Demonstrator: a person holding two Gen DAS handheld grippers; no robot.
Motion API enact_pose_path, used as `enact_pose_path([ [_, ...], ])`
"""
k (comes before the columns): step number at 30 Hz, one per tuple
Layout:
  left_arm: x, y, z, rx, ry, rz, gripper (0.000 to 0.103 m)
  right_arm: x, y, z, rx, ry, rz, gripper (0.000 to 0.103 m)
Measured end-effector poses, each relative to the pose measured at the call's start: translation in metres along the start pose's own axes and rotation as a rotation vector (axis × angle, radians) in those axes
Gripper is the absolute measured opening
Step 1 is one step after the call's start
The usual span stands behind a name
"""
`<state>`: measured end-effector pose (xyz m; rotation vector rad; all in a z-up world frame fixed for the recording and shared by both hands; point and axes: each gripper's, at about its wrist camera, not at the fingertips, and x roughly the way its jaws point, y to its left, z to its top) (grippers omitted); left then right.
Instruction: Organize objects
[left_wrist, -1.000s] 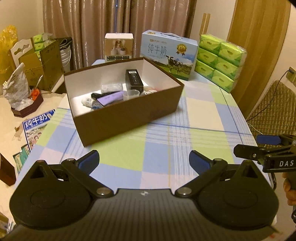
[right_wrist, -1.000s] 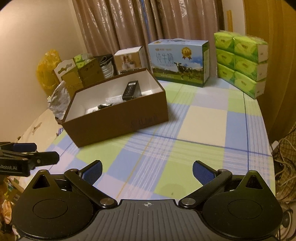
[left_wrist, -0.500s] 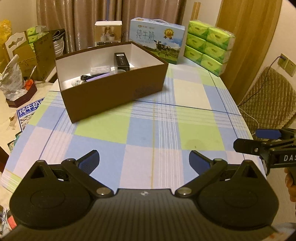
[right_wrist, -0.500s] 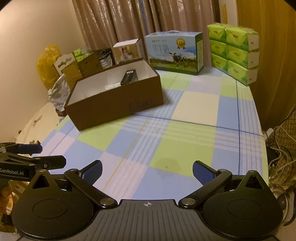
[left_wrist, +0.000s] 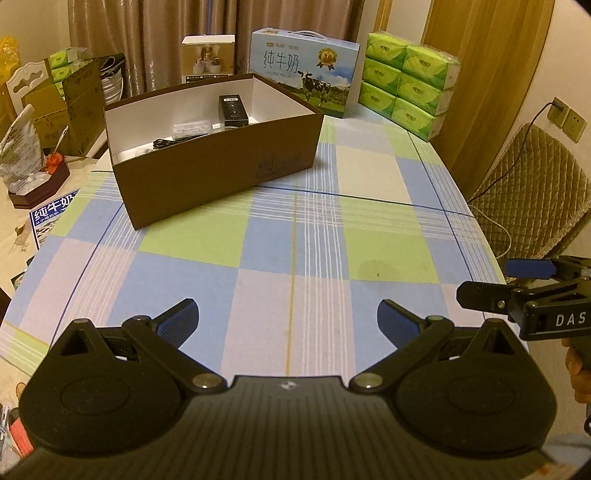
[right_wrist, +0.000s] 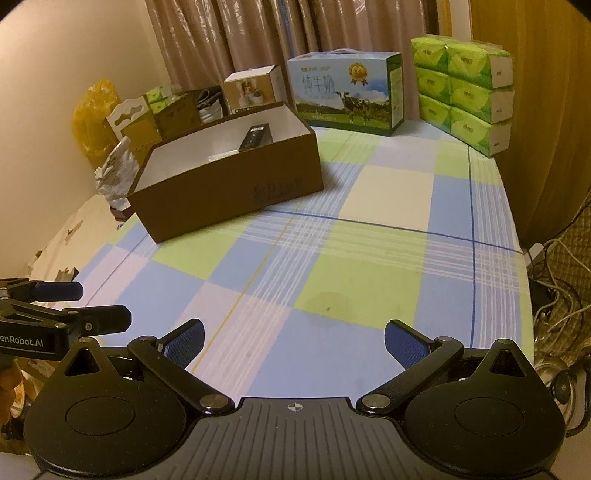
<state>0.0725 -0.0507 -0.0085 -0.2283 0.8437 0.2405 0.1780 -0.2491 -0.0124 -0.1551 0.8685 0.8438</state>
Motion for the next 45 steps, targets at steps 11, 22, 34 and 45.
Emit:
enact_pose_path([
  [11,0.001,0.001,-0.002,-0.008,0.007,0.007,0.102,0.003,0.001,-0.002,-0.003,0.009,0.001,0.101],
  [22,0.004,0.001,0.0,-0.009,0.012,0.01,0.102,0.005,0.001,-0.001,-0.004,0.013,0.0,0.101],
  [34,0.007,0.002,0.002,-0.013,0.016,0.014,0.102,0.009,0.0,0.002,-0.001,0.021,0.001,0.101],
  [45,0.011,0.004,0.005,-0.012,0.013,0.024,0.102,0.014,-0.003,0.004,0.013,0.03,-0.002,0.101],
])
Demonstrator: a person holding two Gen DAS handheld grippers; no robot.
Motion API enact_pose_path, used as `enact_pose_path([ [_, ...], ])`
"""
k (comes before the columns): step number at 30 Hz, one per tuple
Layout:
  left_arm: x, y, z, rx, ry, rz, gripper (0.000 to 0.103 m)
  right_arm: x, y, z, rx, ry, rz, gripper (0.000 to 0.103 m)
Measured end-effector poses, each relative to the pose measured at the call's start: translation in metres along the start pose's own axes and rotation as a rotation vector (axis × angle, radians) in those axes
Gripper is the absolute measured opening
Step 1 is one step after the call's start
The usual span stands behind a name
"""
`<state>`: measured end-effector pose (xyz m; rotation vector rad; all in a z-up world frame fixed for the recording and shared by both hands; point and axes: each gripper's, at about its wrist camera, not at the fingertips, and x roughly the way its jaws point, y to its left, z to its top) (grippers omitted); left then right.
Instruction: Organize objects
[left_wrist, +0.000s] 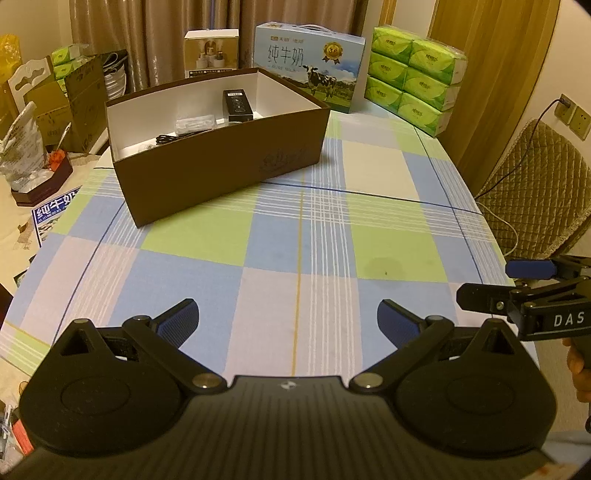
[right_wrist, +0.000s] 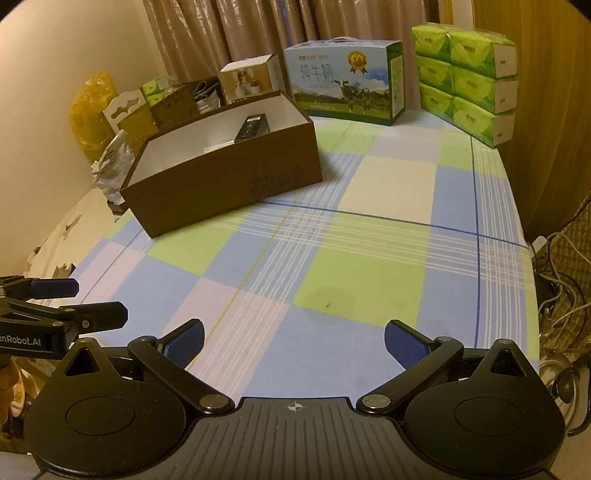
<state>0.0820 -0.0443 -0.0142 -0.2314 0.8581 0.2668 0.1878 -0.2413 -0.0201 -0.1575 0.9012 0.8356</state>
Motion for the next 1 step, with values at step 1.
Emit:
enact_pose_path([
  [1,0.0003,0.0,0.0004,0.002,-0.001,0.001,0.102,0.0,0.0,0.0,0.0,0.0,0.0,0.101],
])
